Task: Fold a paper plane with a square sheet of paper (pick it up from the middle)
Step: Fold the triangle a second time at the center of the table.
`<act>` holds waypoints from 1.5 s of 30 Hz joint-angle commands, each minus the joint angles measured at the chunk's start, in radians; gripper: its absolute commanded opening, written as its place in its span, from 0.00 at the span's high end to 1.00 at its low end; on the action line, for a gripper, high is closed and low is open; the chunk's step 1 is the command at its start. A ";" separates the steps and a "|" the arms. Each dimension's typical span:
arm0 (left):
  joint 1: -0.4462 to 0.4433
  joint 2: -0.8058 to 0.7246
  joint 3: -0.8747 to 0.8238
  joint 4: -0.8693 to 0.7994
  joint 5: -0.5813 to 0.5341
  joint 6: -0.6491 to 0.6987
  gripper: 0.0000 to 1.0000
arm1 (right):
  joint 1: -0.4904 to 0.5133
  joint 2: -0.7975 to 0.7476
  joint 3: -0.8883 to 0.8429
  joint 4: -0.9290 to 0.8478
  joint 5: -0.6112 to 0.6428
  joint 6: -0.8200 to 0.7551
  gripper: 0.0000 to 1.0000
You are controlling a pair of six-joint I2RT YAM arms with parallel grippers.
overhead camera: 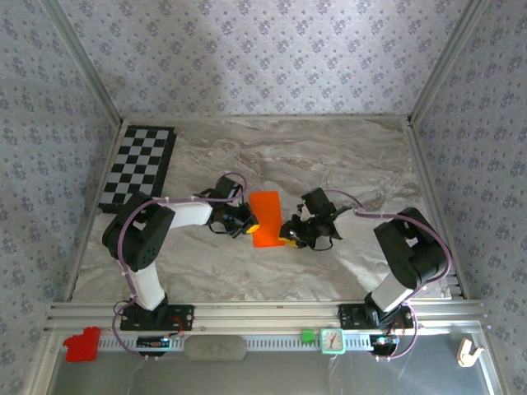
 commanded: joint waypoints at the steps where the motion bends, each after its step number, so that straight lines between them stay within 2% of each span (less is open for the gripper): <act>1: -0.001 0.037 -0.015 -0.128 -0.029 0.013 0.92 | -0.006 0.027 0.018 -0.031 -0.003 0.006 0.74; 15: -0.002 0.032 -0.007 -0.129 -0.022 0.016 0.92 | -0.006 0.035 0.005 0.042 -0.030 0.037 0.82; 19: 0.000 0.018 -0.002 -0.112 -0.007 0.022 0.91 | -0.010 0.029 0.000 0.034 -0.026 0.038 0.89; 23: 0.014 -0.024 0.049 -0.105 0.027 0.103 0.85 | -0.016 0.002 -0.006 -0.003 -0.002 0.023 0.94; 30: 0.032 -0.068 0.117 -0.114 0.004 0.222 0.77 | -0.025 -0.038 -0.007 -0.038 0.008 0.004 0.98; 45: 0.038 0.074 0.156 -0.161 -0.022 0.242 0.87 | -0.003 -0.063 0.029 -0.020 -0.021 -0.032 0.98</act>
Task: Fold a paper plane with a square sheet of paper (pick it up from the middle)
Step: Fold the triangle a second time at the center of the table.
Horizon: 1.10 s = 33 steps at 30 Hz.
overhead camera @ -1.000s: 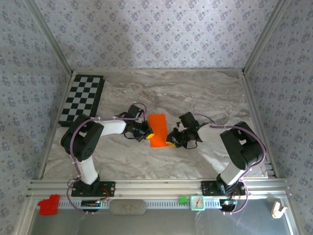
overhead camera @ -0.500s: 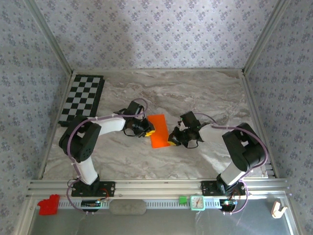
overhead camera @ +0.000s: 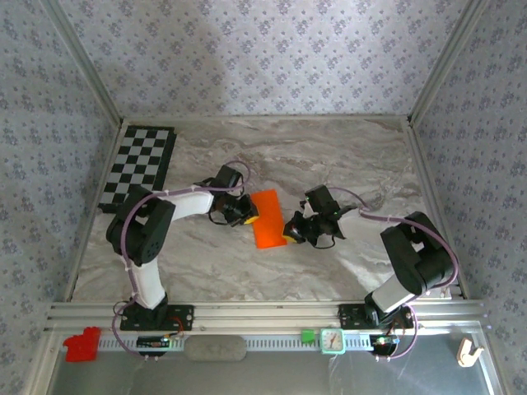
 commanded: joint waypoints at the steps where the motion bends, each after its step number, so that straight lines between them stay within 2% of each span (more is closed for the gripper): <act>1: -0.001 0.024 0.016 -0.037 -0.010 0.026 0.87 | 0.020 -0.001 0.035 -0.003 -0.022 -0.037 0.98; 7: -0.003 0.050 0.016 -0.054 -0.011 0.030 0.88 | 0.047 0.056 0.096 0.048 -0.037 -0.030 0.99; 23: -0.003 0.047 0.029 -0.075 -0.018 0.037 0.88 | 0.082 0.219 0.230 0.104 0.020 -0.004 0.99; 33: -0.009 -0.032 0.059 -0.078 -0.039 0.086 0.86 | 0.093 0.250 0.240 0.089 0.051 -0.007 0.99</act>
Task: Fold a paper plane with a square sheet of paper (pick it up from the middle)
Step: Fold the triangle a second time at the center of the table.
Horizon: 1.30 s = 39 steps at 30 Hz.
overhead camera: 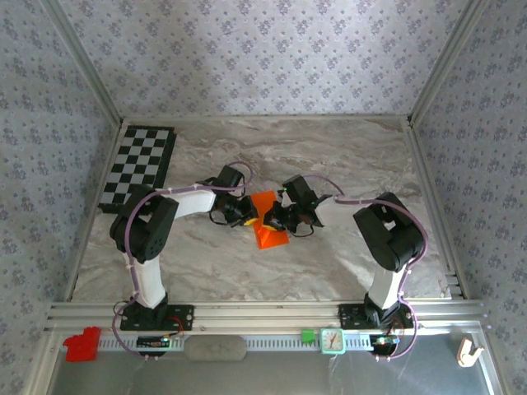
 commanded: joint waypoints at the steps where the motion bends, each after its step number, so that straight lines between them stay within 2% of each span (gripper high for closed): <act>1: -0.005 -0.056 0.029 -0.035 -0.044 0.041 0.86 | 0.007 0.015 0.022 -0.010 0.021 0.001 0.99; 5: 0.013 -0.049 0.027 -0.032 -0.076 0.039 0.85 | 0.008 0.015 0.020 -0.010 0.021 -0.004 0.99; 14: 0.018 0.032 0.029 -0.031 -0.058 0.016 0.88 | 0.009 0.014 0.012 0.020 0.005 -0.006 0.99; 39: 0.015 0.045 0.029 -0.052 -0.056 0.016 0.90 | 0.007 0.063 0.025 0.054 0.018 0.015 0.99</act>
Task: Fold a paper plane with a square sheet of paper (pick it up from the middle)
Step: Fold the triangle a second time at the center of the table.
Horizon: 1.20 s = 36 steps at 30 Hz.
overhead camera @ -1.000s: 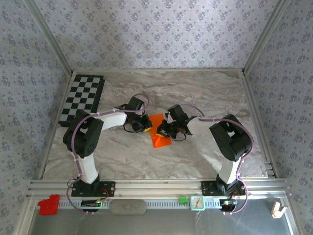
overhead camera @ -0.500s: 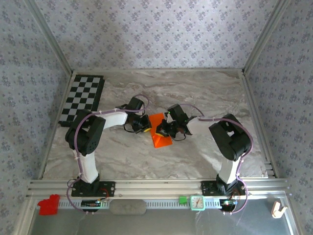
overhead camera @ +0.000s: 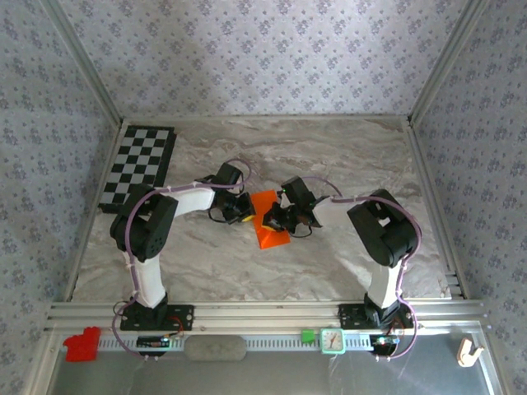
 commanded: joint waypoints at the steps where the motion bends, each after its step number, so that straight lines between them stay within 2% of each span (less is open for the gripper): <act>1: -0.002 0.029 0.009 -0.046 -0.007 -0.003 0.90 | 0.007 0.012 0.023 0.003 0.018 0.011 0.99; 36: -0.004 0.032 -0.001 -0.033 -0.002 -0.017 0.90 | -0.002 0.026 0.011 0.025 0.028 0.036 0.99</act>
